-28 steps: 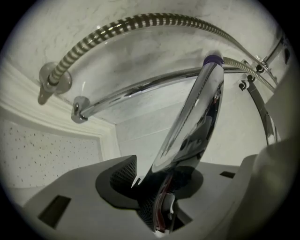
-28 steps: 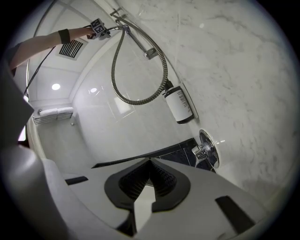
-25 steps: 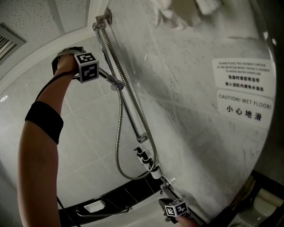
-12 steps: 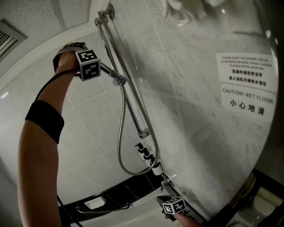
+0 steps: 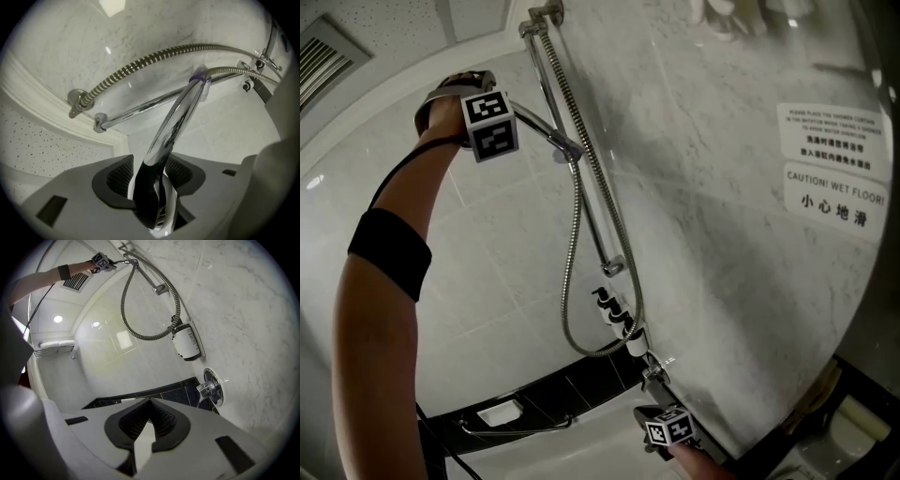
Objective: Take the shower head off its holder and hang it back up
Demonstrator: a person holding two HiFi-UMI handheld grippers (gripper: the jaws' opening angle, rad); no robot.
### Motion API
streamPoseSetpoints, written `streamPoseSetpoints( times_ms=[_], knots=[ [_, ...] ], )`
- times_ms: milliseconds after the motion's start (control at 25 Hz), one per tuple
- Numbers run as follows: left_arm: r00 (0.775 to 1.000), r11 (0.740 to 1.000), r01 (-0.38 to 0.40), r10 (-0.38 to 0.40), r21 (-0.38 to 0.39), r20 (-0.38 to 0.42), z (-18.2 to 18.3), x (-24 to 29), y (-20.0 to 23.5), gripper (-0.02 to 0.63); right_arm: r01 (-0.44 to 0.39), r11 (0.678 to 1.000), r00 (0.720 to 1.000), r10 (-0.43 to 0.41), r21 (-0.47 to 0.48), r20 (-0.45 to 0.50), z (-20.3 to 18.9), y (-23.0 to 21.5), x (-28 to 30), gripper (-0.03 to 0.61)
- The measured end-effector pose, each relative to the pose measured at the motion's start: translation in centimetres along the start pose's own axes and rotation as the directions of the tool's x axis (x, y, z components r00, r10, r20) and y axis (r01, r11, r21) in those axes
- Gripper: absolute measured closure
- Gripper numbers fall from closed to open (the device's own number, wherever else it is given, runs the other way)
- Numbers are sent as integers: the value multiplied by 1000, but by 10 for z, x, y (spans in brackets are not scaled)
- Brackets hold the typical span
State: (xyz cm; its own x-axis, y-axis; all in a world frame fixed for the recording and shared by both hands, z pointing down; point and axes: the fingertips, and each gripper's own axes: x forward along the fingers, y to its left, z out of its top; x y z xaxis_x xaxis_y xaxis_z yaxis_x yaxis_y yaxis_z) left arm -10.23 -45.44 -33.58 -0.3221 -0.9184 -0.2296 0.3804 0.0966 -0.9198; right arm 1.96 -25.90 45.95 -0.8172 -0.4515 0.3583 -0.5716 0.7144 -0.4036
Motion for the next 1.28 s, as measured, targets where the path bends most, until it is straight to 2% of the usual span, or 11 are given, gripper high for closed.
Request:
streamPoseSetpoints(
  times_ms=[240, 480, 560, 640, 680, 720, 840, 920, 1040, 1160, 1280],
  knots=[
    [998, 998, -23, 26, -55, 58, -5, -28, -1, 394, 11, 1000, 1000, -11, -3, -16, -12, 7, -3, 561],
    [993, 992, -53, 65, -118, 95, -32, -61, -4, 410, 29, 1000, 999, -29, -3, -18, -17, 10, -4, 560],
    [988, 985, -88, 105, -150, 111, -43, -77, -5, 456, 33, 999, 999, -33, -6, -21, -19, 12, -3, 561],
    [980, 973, -132, 157, -188, 121, -56, -95, -7, 564, 36, 999, 999, -36, -8, -29, -23, 15, -2, 561],
    [977, 966, -139, 170, -218, 130, -63, -104, -9, 594, 36, 999, 999, -37, -7, -33, -25, 17, -1, 561],
    [974, 958, -134, 174, -254, 142, -69, -113, -13, 614, 35, 999, 999, -35, -5, -36, -27, 19, 0, 560],
    [973, 928, -77, 150, -364, 177, -89, -136, -33, 614, 38, 999, 998, -38, -13, -40, -28, 27, 5, 561],
    [977, 897, -16, 108, -441, 185, -108, -147, -59, 614, 39, 999, 998, -40, -22, -43, -28, 34, 8, 560],
    [979, 825, 100, 19, -556, 204, -135, -169, -122, 614, 30, 999, 998, -32, -34, -60, -33, 49, 9, 560],
    [970, 724, 204, -60, -659, 234, -155, -195, -196, 614, 34, 997, 998, -37, -69, -50, -24, 62, 14, 560],
    [956, 595, 285, -117, -752, 270, -168, -226, -269, 614, 38, 992, 999, -42, -118, -29, -11, 73, 22, 560]
  ],
)
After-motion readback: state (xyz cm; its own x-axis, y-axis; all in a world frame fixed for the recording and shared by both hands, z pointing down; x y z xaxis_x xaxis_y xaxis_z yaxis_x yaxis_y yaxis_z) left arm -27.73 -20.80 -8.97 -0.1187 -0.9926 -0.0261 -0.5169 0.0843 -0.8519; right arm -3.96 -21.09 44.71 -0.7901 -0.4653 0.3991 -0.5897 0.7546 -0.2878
